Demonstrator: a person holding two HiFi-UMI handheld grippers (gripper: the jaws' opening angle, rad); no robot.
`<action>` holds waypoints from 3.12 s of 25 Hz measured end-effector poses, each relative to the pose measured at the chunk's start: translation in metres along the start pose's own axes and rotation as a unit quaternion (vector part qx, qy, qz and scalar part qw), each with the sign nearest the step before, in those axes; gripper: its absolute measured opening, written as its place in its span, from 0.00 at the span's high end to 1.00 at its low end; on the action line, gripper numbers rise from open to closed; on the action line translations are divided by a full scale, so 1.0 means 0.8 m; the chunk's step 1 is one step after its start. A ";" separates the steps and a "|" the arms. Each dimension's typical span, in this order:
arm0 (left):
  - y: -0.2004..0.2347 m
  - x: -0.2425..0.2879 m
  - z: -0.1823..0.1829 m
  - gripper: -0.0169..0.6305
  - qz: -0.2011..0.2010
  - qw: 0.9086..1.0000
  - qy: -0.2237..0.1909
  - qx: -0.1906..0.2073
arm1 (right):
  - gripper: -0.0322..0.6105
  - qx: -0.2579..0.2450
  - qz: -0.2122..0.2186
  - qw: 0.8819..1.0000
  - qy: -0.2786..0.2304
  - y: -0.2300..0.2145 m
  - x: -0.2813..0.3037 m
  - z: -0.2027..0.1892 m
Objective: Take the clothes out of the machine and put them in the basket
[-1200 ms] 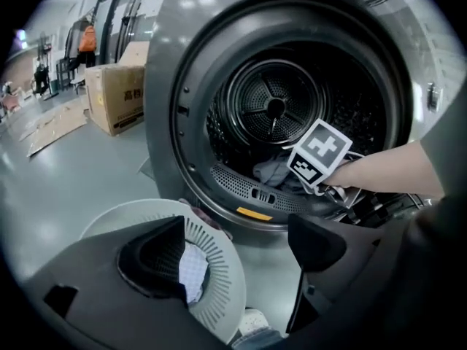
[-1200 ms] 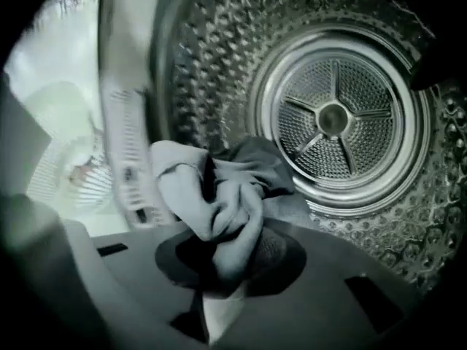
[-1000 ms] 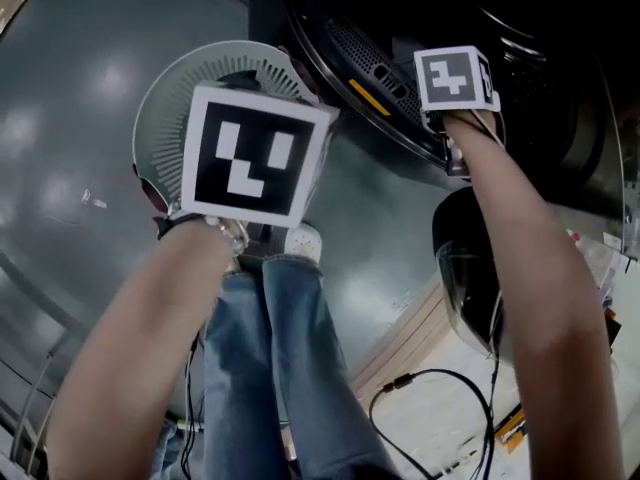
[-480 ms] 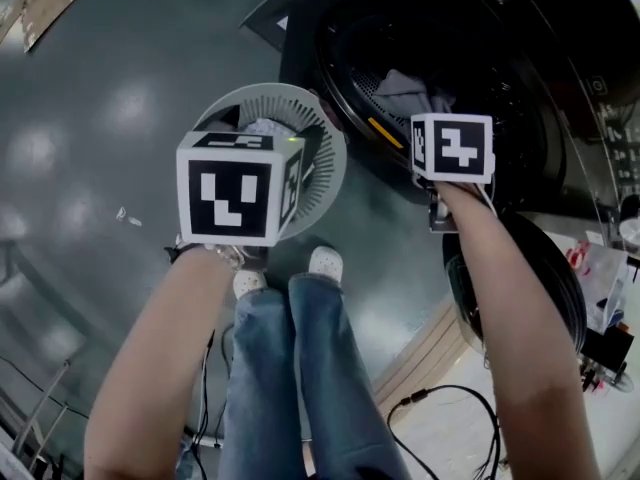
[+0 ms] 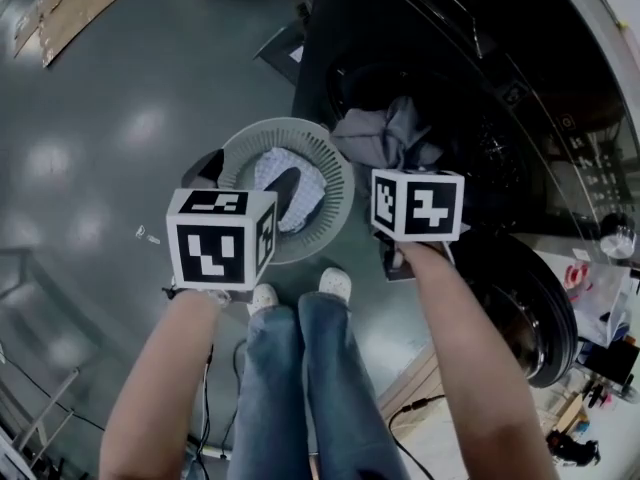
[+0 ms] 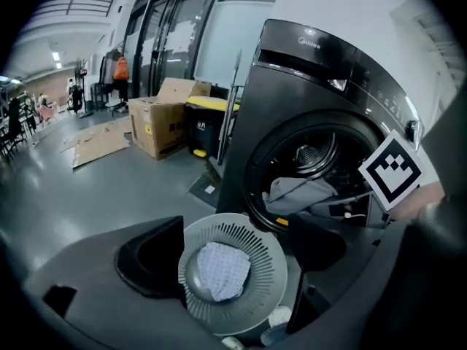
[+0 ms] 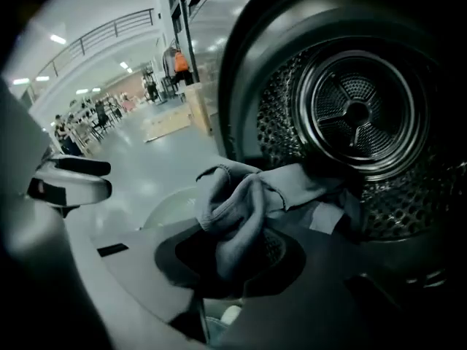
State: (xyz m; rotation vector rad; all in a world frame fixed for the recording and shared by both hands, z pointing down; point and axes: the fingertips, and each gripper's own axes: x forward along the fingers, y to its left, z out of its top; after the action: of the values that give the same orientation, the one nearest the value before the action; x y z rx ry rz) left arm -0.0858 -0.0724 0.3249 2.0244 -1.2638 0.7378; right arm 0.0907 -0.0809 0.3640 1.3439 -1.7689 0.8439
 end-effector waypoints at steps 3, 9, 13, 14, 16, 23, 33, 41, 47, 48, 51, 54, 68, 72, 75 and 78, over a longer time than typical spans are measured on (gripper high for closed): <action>0.015 -0.004 -0.008 0.32 0.009 1.000 0.008 -0.007 | 0.83 0.022 0.033 0.999 0.002 0.032 0.008 0.002; 0.045 -0.013 -0.020 0.32 0.034 0.999 0.009 -0.030 | 0.83 0.070 0.093 0.993 0.012 0.087 0.029 -0.003; 0.057 -0.023 -0.030 0.32 0.044 0.998 0.014 -0.036 | 0.83 0.073 0.142 0.987 0.020 0.136 0.031 -0.010; 0.060 -0.025 -0.030 0.32 0.046 0.998 0.014 -0.037 | 0.83 0.074 0.155 0.985 0.026 0.148 0.031 -0.013; 0.067 -0.031 -0.029 0.32 0.048 0.998 0.009 -0.044 | 0.83 0.099 0.187 0.977 0.040 0.170 0.032 -0.021; 0.101 -0.050 -0.021 0.32 0.072 0.996 -0.006 -0.059 | 0.83 0.127 0.285 0.947 0.079 0.271 0.031 -0.043; 0.107 -0.053 -0.042 0.32 0.074 0.996 0.009 -0.053 | 0.76 0.135 0.258 0.952 0.090 0.258 0.055 -0.059; 0.090 -0.031 -0.054 0.32 0.062 0.997 0.025 -0.047 | 0.16 0.075 0.133 0.987 0.052 0.148 0.084 -0.070; 0.053 0.006 -0.065 0.32 0.041 0.997 0.049 -0.034 | 0.16 0.015 0.070 0.996 0.044 0.070 0.091 -0.059; 0.048 0.011 -0.064 0.32 0.039 0.997 0.049 -0.033 | 0.16 0.014 0.060 0.997 0.039 0.055 0.092 -0.055; 0.035 0.024 -0.062 0.32 0.036 0.998 0.050 -0.033 | 0.16 0.049 0.024 0.998 0.021 0.001 0.092 -0.040; 0.022 0.038 -0.063 0.32 0.033 0.997 0.055 -0.033 | 0.15 0.083 -0.021 0.996 0.006 -0.060 0.090 -0.027; -0.040 0.113 -0.049 0.32 0.015 0.997 0.062 -0.032 | 0.09 0.009 -0.095 0.995 0.039 -0.170 0.163 -0.004; -0.059 0.137 -0.046 0.32 0.009 0.997 0.065 -0.031 | 0.09 0.026 -0.092 0.994 0.053 -0.180 0.183 0.001; -0.063 0.152 -0.034 0.32 0.006 0.998 0.059 -0.028 | 0.09 0.033 -0.090 0.994 0.058 -0.179 0.202 0.004; -0.065 0.158 -0.026 0.32 0.000 0.998 0.062 -0.025 | 0.09 0.056 -0.082 0.994 0.052 -0.178 0.217 0.001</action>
State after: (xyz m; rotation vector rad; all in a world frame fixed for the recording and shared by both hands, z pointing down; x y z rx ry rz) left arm 0.0074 -0.1098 0.4194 1.9091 -1.2004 0.8111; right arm 0.1989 -0.1978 0.5218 1.4679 -1.5278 0.9164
